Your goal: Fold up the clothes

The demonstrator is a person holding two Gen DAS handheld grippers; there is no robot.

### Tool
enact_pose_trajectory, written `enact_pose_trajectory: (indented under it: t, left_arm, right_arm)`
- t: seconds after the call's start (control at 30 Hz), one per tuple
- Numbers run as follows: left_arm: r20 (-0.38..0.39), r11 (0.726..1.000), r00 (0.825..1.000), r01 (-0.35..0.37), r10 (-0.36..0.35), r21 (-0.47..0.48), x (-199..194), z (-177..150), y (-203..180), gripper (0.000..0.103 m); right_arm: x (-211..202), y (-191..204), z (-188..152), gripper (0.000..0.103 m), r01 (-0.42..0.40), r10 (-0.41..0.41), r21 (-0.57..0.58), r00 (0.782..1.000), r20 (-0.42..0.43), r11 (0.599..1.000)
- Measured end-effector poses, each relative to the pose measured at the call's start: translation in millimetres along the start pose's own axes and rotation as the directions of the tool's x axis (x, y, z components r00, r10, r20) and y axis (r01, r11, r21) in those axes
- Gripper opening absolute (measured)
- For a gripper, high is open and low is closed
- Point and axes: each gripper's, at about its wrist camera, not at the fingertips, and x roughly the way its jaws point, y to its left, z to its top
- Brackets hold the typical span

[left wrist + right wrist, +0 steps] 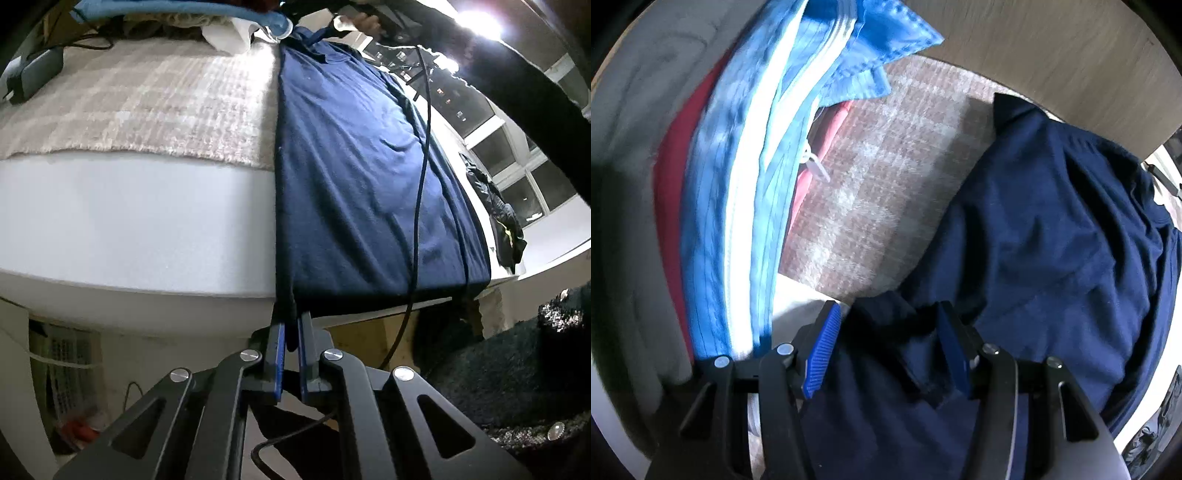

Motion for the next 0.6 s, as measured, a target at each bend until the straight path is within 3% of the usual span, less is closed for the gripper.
enact_pose_trajectory:
  t: [0.13,0.17,0.2,0.3,0.6]
  left_arm:
    - [0.011,1.0,1.0,-0.004,0.004,0.018,-2.1,0.5,-4.6,0.004]
    - [0.017,1.0,1.0,-0.004,0.004,0.021,-3.1,0.2,-6.6,0.004]
    - [0.026,1.0,1.0,-0.002,0.002,0.023,-5.0,0.1,-8.2,0.004]
    - [0.057,0.999,0.998,0.015,-0.016,0.029,-14.7,1.7,-17.5,0.004]
    - [0.101,0.985,0.995,-0.017,0.0,0.172,-40.0,14.0,-103.5,0.004]
  right_arm:
    - [6.6,5.2,2.2,0.048,0.037,-0.037,-0.025,0.999,0.016,0.999]
    - [5.4,5.1,1.9,0.043,0.043,-0.042,-0.031,0.999,0.023,0.999]
    - [4.3,4.0,2.1,0.025,0.054,-0.053,-0.036,0.998,0.029,0.998]
    - [-0.8,-12.6,1.9,0.014,-0.003,0.003,-0.015,0.999,0.041,1.0]
    - [-46.4,-84.2,-20.1,0.012,-0.136,0.131,0.027,0.98,0.149,0.99]
